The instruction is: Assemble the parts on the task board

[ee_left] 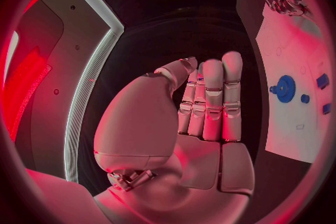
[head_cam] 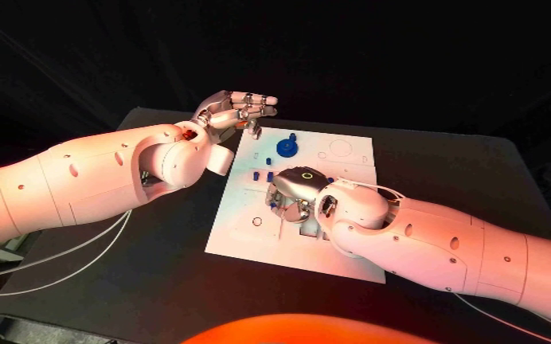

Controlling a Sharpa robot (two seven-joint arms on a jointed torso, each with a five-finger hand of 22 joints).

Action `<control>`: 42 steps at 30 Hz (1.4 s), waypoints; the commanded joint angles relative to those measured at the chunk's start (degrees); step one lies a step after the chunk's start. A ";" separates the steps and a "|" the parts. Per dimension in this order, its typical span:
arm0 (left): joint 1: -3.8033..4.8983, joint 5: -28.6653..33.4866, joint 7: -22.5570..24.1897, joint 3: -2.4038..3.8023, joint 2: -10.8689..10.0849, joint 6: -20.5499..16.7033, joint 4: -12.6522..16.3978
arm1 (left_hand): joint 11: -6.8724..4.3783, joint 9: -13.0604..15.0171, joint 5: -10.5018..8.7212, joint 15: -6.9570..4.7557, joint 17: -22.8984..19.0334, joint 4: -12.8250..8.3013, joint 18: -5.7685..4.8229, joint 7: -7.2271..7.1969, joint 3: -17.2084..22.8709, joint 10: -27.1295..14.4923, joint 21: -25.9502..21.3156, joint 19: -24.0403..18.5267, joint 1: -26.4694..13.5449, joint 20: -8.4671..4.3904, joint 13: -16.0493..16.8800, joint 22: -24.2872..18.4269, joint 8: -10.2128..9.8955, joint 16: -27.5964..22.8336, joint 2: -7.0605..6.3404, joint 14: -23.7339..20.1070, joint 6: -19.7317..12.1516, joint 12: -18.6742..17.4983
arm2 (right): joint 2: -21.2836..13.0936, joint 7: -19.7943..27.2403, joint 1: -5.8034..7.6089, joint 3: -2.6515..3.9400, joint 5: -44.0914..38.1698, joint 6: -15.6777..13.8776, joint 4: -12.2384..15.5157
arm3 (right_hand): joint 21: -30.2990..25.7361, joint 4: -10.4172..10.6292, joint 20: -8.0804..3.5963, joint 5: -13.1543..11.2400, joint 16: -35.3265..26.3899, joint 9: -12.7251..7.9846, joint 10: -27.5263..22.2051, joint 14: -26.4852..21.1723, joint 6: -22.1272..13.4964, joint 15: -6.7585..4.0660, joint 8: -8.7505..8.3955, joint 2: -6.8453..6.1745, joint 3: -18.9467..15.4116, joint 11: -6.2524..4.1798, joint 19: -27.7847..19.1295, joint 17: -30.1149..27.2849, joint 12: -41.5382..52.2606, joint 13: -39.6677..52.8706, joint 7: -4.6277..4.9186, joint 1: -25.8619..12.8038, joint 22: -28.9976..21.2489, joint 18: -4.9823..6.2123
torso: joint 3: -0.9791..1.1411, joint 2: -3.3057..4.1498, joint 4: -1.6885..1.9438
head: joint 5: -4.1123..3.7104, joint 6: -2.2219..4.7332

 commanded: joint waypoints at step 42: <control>0.02 0.25 -0.40 -0.47 -0.71 1.69 0.33 | -0.17 -0.11 0.13 -0.06 -0.26 -0.24 0.62 0.15 -0.13 -0.45 -0.51 -0.29 0.03 0.03 0.07 -0.23 -0.27 -0.39 0.43 -0.50 -0.24 0.22 | -19.35 -0.46 6.96 1.20 1.34 2.18 8.16 | -5.85 1.17 1.32 0.50 -0.63 -1.97 -10.26 3.05 -7.37 1.68 -0.64 -3.65 -9.74 1.41 -2.18 0.50 2.06 -0.97 -1.75 -2.00 -3.92 0.47 | -0.12 -0.20 -0.39 | -2.05 1.71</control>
